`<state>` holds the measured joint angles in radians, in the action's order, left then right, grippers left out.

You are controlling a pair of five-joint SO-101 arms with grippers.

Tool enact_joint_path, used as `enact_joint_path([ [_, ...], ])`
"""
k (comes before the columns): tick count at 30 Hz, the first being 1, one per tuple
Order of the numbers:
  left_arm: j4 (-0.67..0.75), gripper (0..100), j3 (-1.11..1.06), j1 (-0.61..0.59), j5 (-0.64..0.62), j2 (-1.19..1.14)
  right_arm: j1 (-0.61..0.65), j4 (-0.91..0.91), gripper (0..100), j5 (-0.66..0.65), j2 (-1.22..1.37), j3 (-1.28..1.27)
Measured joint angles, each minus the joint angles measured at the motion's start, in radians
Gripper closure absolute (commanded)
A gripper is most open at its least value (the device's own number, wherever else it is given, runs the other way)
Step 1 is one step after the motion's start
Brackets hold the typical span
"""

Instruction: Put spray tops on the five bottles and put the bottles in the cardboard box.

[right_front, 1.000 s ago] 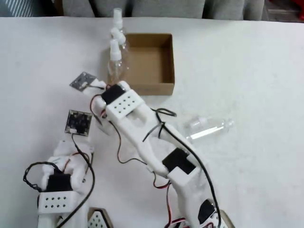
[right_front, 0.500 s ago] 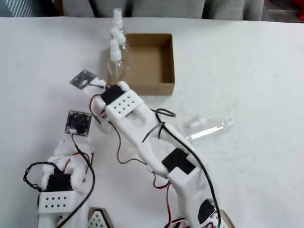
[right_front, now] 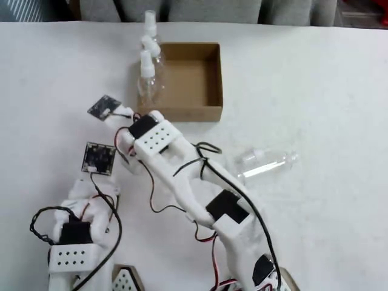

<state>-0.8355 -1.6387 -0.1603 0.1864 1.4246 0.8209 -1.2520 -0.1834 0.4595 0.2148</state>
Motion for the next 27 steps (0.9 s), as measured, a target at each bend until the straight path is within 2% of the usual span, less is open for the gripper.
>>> enact_joint_path([
  [14,-0.003,98,-0.014,-0.002,0.002,-0.003,-0.002,0.055,72.6,0.002,0.095,0.008],
  [21,-0.003,98,-0.014,-0.002,0.002,-0.003,-0.002,0.055,98.1,0.0,0.095,0.008],
  [27,-0.003,98,-0.014,-0.002,0.002,-0.003,-0.003,0.046,96.8,0.0,0.095,0.011],
])
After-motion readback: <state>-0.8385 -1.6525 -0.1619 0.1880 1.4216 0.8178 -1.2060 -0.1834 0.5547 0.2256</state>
